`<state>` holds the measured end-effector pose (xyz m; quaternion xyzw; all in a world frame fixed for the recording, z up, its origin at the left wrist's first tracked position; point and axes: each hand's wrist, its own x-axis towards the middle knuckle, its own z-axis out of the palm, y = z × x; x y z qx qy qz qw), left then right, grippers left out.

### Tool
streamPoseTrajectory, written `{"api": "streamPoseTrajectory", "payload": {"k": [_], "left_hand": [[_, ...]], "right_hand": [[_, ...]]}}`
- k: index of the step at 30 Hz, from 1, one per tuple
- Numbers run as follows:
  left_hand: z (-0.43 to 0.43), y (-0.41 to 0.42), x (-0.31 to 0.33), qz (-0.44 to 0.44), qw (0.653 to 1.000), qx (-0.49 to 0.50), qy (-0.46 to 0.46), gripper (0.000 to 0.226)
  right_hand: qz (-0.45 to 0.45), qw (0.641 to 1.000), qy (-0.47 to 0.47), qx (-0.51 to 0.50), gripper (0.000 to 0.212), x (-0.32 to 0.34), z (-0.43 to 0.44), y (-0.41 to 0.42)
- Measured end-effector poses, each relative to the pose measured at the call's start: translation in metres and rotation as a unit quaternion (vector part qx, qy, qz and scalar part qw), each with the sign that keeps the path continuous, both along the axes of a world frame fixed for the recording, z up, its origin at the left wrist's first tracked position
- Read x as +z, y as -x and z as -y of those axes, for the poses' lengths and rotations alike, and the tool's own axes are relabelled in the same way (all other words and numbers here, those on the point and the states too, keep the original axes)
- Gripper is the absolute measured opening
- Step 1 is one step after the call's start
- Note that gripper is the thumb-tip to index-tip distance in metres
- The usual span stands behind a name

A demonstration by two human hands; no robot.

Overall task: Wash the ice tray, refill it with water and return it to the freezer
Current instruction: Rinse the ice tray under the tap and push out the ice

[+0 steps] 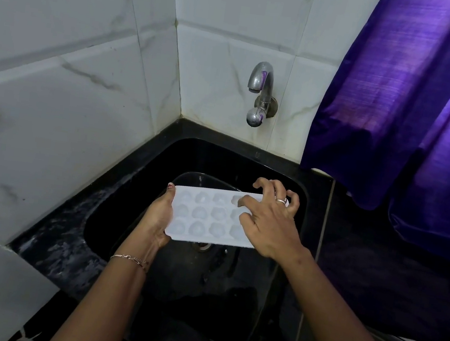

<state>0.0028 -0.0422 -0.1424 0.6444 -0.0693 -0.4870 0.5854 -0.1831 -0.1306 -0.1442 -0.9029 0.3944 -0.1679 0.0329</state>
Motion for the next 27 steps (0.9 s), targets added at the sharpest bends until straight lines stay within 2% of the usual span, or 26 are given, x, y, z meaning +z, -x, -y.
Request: {"api": "streamPoseTrajectory", "payload": {"k": [8,16,20,27], "left_hand": [[0.005,-0.007,0.005,0.005,1.0,-0.01,0.0,0.048],[0.005,-0.005,0.006,0.001,1.0,-0.001,0.003,0.047],[0.004,-0.005,0.006,0.01,1.0,-0.009,0.009,0.047],[0.006,-0.001,0.006,0.02,1.0,-0.013,0.019,0.049]], "right_hand": [[-0.003,0.999,-0.039,0.029,0.061,0.005,0.002,-0.004],[0.002,1.0,0.001,-0.003,0.051,0.006,0.002,-0.003],[-0.002,1.0,-0.015,0.018,0.056,0.008,0.003,-0.003],[-0.001,0.999,0.014,0.036,0.049,0.017,-0.005,-0.02]]}}
